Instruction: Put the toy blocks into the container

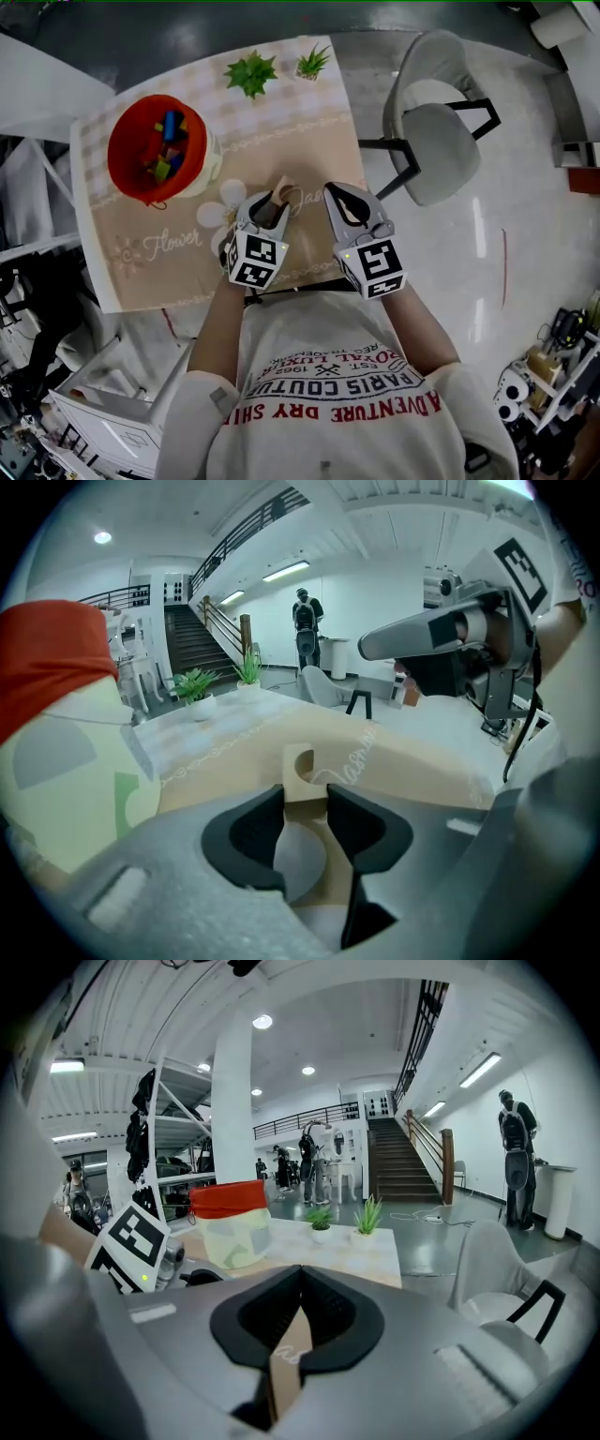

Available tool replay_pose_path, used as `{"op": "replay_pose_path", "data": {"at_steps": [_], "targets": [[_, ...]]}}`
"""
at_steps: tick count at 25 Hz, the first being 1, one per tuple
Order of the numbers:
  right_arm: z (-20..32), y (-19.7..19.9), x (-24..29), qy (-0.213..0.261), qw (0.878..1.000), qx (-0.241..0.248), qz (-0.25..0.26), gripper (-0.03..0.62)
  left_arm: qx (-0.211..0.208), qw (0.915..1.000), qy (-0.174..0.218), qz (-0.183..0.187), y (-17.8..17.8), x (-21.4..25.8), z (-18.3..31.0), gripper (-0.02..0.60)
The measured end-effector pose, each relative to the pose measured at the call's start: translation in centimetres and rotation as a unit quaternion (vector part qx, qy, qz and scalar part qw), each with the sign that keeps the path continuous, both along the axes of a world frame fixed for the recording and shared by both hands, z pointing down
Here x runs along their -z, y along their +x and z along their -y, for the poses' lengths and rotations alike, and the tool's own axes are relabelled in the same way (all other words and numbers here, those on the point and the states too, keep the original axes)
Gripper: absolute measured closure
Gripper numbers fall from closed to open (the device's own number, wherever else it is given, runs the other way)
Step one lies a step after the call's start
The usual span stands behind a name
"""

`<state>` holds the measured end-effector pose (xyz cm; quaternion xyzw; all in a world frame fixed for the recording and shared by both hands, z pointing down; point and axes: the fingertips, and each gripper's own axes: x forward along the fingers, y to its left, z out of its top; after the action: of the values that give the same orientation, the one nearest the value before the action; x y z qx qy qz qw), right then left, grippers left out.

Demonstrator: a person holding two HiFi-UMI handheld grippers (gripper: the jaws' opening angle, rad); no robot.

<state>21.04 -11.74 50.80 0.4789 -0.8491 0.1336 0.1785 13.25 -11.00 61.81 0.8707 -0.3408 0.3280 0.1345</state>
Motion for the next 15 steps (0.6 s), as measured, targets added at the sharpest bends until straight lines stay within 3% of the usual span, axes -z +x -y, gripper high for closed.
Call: {"op": "replay_pose_path", "data": {"at_steps": [7,15], "targets": [[0.8,-1.9,2.9,0.024,1.000,0.015,0.002,0.592,0.011,0.9986,0.048,-0.021,-1.6,5.6,1.3,0.428],[1.0,-6.8,7.0,0.063,0.997,0.043,0.007,0.592,0.038,0.9902,0.125,-0.049,-6.0,13.8,2.5,0.428]]}}
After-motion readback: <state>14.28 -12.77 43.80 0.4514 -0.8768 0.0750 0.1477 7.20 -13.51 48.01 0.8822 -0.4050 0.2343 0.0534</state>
